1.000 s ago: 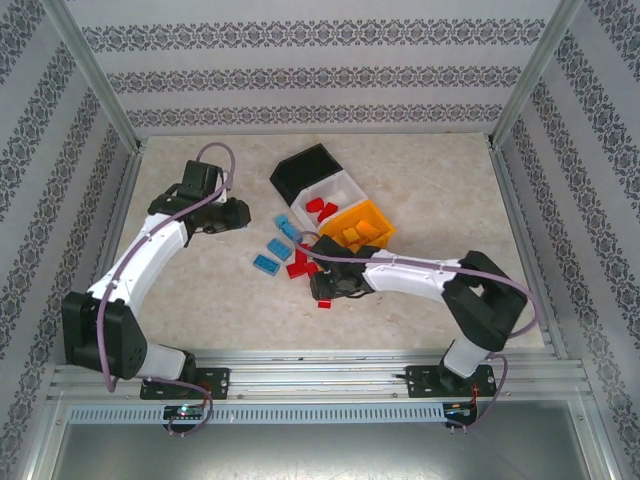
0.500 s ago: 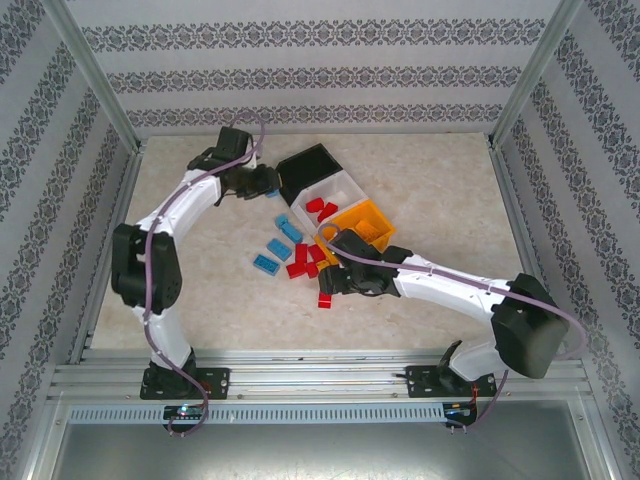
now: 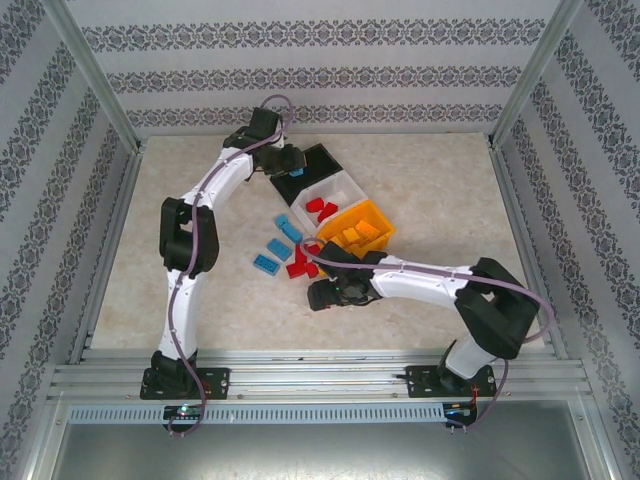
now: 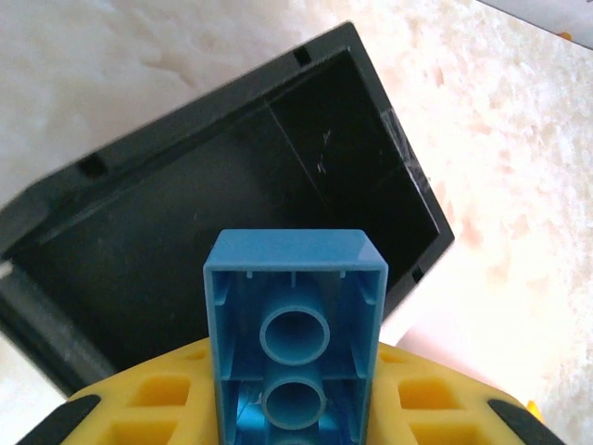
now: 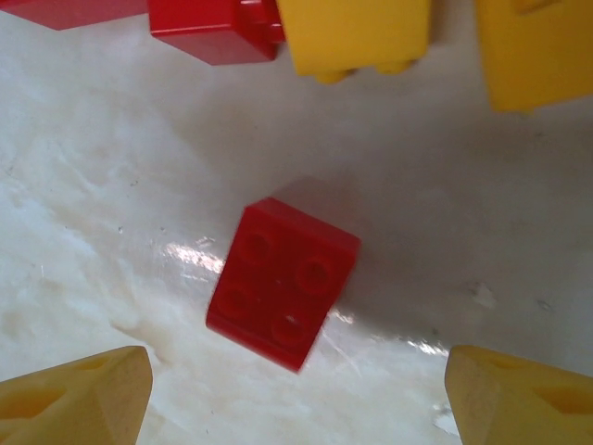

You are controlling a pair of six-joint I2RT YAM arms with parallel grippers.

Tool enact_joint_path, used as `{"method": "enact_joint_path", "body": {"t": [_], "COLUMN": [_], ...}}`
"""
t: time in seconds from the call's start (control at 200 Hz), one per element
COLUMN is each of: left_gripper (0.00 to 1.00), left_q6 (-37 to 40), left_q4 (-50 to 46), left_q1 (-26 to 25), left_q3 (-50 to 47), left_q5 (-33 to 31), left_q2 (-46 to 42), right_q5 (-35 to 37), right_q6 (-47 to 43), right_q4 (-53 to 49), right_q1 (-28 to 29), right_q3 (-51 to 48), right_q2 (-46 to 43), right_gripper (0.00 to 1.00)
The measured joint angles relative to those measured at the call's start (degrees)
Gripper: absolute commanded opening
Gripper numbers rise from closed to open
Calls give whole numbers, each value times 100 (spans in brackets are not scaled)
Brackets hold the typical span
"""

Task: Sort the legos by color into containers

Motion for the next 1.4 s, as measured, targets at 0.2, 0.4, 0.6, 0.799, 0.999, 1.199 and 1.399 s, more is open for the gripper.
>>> {"method": "enact_joint_path", "body": {"t": [0.2, 0.4, 0.6, 0.799, 0.999, 1.199, 1.399], "left_gripper": [42, 54, 62, 78, 94, 100, 100], "left_q6": [118, 201, 245, 439, 564, 595, 570], "left_q4": [-402, -704, -841, -765, -295, -4, 122], "left_q1": [-13, -13, -24, -79, -83, -83, -111], "left_q3": [1005, 1340, 1266, -605, -3237, -5348, -6601], "left_q5": [-208, -227, -208, -302, -573, -629, -581], "left_q2": [706, 988, 905, -616, -3224, -4651, -4701], "right_q5": [61, 210, 247, 363, 330, 118, -264], "right_q6": [2, 9, 4, -48, -413, -946, -1384], "right_q4": [-66, -157, -227, -448, -614, -734, -726], "right_q1": [199, 234, 236, 181, -564, -1585, -2225], "right_q3": [505, 669, 673, 625, 931, 2004, 3353], "right_q2": [640, 914, 883, 111, -592, -188, 1139], "right_gripper": [77, 50, 39, 38, 38, 38, 38]}}
